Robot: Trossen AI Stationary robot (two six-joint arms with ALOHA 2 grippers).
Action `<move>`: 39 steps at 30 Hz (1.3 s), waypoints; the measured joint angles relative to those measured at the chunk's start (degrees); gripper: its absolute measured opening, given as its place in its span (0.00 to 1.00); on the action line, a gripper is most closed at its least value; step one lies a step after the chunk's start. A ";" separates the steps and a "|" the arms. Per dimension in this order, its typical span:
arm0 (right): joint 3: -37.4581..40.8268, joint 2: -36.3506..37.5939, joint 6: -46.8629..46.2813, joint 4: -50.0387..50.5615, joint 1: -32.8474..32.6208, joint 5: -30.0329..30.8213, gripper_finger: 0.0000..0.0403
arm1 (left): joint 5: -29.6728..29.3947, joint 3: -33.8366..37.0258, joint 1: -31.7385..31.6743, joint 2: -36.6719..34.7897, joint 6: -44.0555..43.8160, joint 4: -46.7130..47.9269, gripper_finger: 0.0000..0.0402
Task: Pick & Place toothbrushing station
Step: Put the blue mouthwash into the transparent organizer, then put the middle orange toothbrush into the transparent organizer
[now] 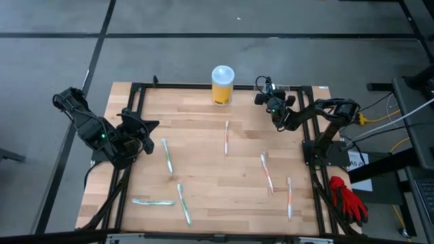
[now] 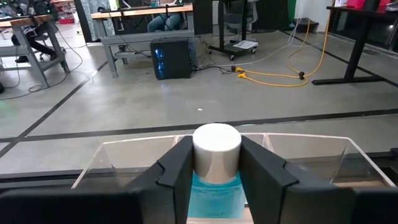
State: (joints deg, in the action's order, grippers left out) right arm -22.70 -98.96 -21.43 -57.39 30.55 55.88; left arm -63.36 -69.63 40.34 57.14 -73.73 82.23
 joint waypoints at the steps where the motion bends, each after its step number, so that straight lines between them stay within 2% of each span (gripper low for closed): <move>1: 0.00 0.00 0.00 0.00 0.00 0.00 0.33 | 0.01 0.00 0.02 0.00 0.00 -0.05 0.00; 7: 0.02 0.00 0.44 0.00 0.00 0.00 0.37 | 0.01 0.00 0.02 0.00 0.00 -0.19 0.01; 17: 0.02 0.00 0.87 -0.02 -0.50 0.06 0.34 | 0.01 0.00 0.02 0.00 0.00 -0.21 0.01; 25: 0.02 0.00 0.92 -1.90 -1.16 3.68 0.33 | 0.03 0.00 0.01 0.00 -0.02 -0.21 0.01; 30: 0.02 0.00 2.80 -5.85 -1.18 5.22 0.33 | 0.09 0.00 0.01 0.00 -0.02 -0.36 0.01; 39: 0.02 0.09 14.74 -19.39 -2.11 5.06 0.33 | 0.14 0.00 0.02 0.00 0.00 -0.65 0.01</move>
State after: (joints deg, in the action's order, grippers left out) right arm -22.68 -98.87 -6.69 -76.78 28.44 60.94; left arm -63.22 -69.63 40.36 57.14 -73.73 81.58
